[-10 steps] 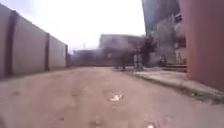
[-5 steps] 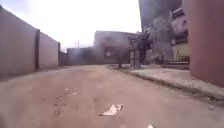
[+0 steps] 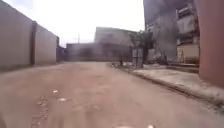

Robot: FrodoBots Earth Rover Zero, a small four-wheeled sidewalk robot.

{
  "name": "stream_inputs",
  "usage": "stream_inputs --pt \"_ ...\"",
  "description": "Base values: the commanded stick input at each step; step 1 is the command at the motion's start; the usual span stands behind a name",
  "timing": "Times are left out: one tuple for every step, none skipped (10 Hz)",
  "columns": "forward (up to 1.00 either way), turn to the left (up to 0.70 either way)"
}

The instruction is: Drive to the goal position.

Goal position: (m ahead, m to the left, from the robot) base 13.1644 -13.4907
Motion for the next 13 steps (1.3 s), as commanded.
stream_inputs --pt "1.0 0.0" --pt "1.0 0.0" --pt "1.0 0.0" --pt "1.0 0.0" --pt "1.0 0.0" --pt "1.0 0.0" --pt "1.0 0.0" --pt "1.0 0.0" --pt "1.0 0.0" --pt "1.0 0.0" --pt "1.0 0.0" --pt "1.0 0.0" --pt "1.0 0.0"
